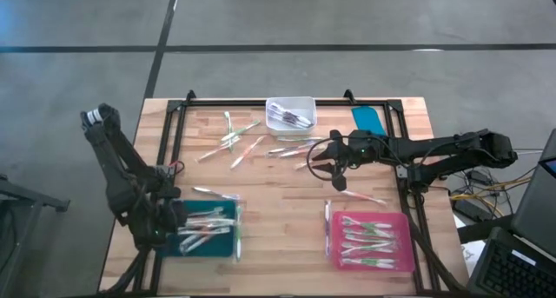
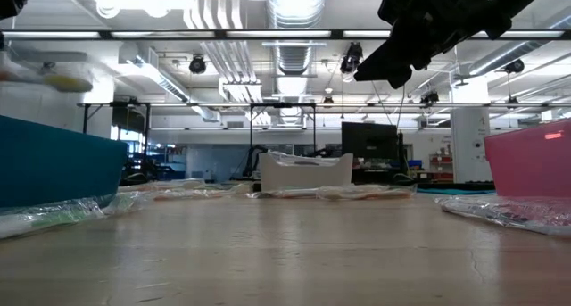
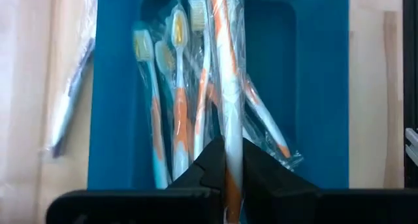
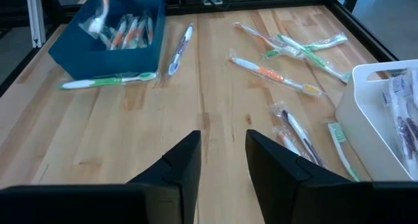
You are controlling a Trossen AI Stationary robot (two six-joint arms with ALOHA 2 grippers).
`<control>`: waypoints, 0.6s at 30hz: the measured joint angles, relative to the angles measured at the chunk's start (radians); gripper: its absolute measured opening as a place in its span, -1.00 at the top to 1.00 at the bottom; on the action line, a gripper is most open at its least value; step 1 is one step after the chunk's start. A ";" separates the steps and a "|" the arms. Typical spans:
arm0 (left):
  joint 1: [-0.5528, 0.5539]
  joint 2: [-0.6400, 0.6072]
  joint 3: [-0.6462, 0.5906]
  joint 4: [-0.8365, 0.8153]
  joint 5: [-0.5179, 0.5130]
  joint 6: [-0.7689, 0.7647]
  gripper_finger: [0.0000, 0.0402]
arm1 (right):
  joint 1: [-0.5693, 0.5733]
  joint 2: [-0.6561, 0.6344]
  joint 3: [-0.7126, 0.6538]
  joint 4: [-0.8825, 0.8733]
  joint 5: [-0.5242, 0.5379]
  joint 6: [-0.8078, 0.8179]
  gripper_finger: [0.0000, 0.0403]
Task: Pick & Place Toothbrushes
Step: Put the orange toothbrush into the blue bin
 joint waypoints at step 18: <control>0.000 -0.025 -0.165 0.109 0.127 -0.105 0.85 | 0.000 0.000 -0.002 0.000 -0.001 0.004 0.39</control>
